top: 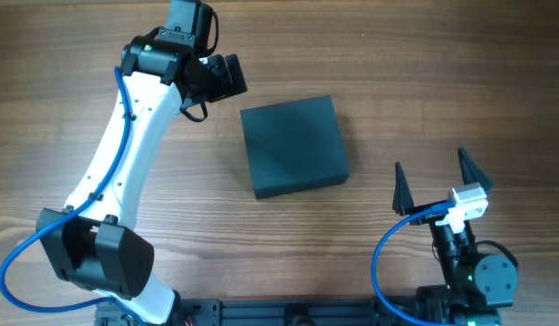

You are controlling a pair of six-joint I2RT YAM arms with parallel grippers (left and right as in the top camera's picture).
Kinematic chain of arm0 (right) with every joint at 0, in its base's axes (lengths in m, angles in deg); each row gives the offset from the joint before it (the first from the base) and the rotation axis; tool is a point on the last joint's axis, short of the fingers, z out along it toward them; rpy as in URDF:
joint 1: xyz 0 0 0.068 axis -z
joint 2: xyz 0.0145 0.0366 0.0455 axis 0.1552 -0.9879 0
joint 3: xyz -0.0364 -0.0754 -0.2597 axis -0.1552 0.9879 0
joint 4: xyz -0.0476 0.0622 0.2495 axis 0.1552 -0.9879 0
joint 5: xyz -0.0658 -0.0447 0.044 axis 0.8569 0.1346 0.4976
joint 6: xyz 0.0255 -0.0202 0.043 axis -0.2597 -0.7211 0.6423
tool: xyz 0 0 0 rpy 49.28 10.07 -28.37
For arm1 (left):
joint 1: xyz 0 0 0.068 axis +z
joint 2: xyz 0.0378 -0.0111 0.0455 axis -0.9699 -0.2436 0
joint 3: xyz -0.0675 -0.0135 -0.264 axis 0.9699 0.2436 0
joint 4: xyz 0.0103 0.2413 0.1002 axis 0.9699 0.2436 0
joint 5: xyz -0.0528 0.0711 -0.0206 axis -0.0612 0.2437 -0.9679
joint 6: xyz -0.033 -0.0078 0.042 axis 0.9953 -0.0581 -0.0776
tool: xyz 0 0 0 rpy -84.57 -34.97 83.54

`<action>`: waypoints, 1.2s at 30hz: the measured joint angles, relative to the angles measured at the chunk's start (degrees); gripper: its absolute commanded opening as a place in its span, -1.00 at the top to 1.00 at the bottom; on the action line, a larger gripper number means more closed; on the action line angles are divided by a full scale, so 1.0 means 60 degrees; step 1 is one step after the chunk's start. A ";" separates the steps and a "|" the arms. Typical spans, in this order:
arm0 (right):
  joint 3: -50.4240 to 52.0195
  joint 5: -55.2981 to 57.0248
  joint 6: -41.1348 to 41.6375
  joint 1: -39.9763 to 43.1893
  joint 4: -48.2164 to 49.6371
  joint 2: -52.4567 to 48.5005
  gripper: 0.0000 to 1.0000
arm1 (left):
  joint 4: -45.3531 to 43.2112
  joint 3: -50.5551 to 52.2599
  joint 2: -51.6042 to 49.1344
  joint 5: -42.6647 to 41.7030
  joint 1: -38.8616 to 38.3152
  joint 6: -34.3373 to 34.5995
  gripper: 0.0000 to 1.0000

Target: Pack container

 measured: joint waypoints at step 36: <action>0.1657 0.0495 0.1082 0.0018 -0.0597 0.0663 -1.00 | 0.0000 0.0000 0.0000 0.0000 0.0000 0.0000 -1.00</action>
